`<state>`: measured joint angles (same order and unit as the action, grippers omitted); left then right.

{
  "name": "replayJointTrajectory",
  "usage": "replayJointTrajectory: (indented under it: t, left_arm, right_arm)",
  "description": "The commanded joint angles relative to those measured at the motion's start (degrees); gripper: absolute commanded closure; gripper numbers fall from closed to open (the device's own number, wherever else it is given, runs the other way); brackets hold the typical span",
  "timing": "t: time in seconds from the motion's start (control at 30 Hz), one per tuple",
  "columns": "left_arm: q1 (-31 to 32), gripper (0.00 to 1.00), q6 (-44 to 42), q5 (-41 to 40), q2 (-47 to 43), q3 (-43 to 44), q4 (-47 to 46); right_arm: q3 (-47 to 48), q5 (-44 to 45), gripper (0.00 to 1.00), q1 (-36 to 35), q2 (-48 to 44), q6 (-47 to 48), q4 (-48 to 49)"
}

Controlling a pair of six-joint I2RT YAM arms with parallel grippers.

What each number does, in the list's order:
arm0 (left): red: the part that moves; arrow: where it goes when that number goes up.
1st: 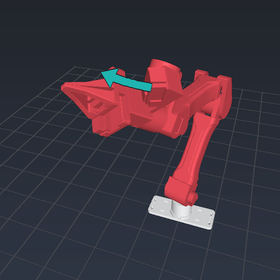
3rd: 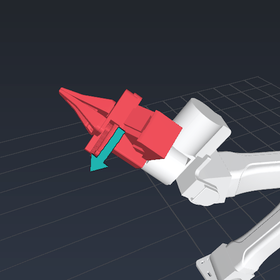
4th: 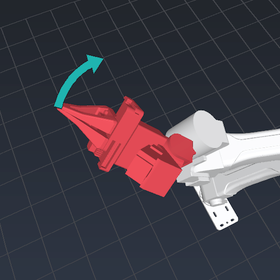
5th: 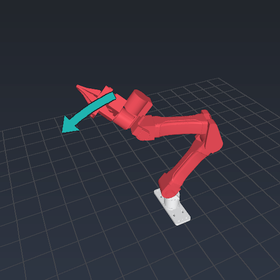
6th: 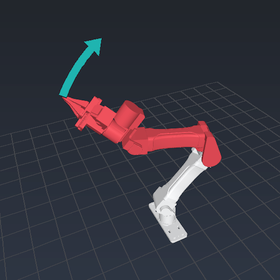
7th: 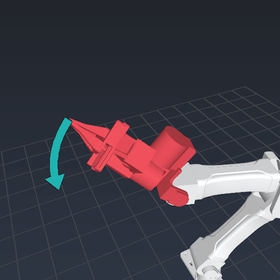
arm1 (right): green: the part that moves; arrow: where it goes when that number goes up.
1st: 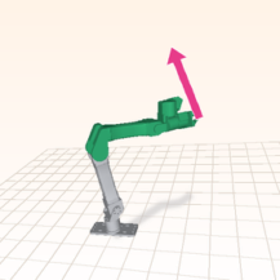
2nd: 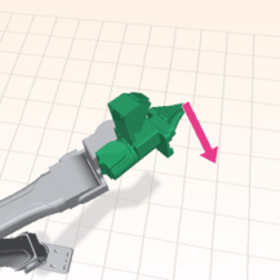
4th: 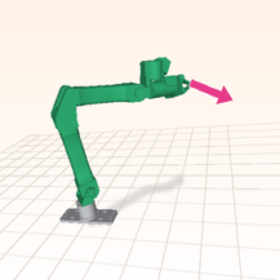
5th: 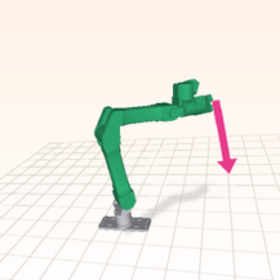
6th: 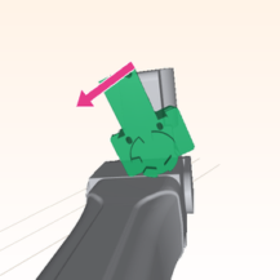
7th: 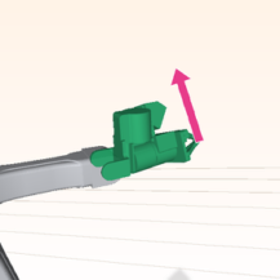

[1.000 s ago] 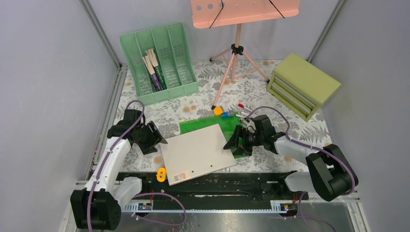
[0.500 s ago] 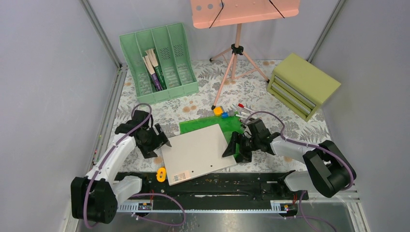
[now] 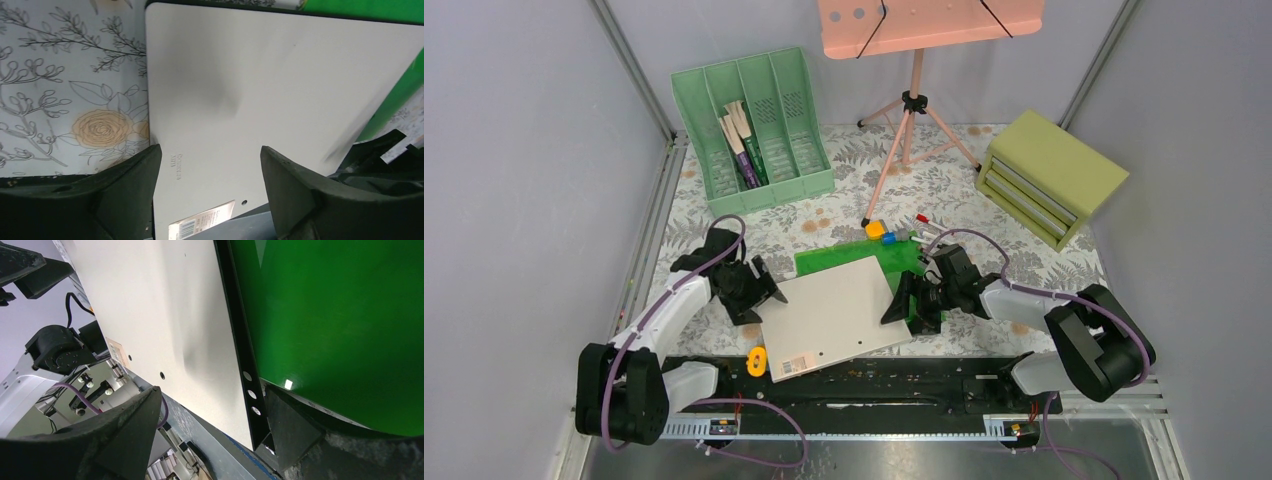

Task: Organize the desk
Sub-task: Pick up the folder from the corner of the board.

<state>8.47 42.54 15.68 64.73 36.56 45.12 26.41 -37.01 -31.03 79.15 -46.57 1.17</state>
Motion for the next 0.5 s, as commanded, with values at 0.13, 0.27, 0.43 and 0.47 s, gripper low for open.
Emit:
replayJointTrajectory:
  t: [0.13, 0.27, 0.43, 0.47]
  left_arm:
    - [0.2, 0.3, 0.1, 6.2, -1.6, 1.6, -3.1]
    - [0.2, 0.33, 0.0, 8.4, -2.4, 2.5, -2.6]
    - [0.2, 0.35, -1.6, 11.3, -4.1, 3.4, -2.7]
    - [0.2, 0.35, -1.8, 11.8, -4.6, 3.6, -2.9]
  right_arm:
    - [0.3, -0.1, 0.19, -0.6, 0.3, 0.1, 2.1]
    - [0.1, -0.3, 0.21, -0.6, 0.2, 0.0, 2.6]
    - [0.0, -0.6, 0.23, -0.6, 0.1, -0.1, 3.1]
    - [-0.1, -0.7, 0.23, -0.6, 0.0, -0.1, 3.4]
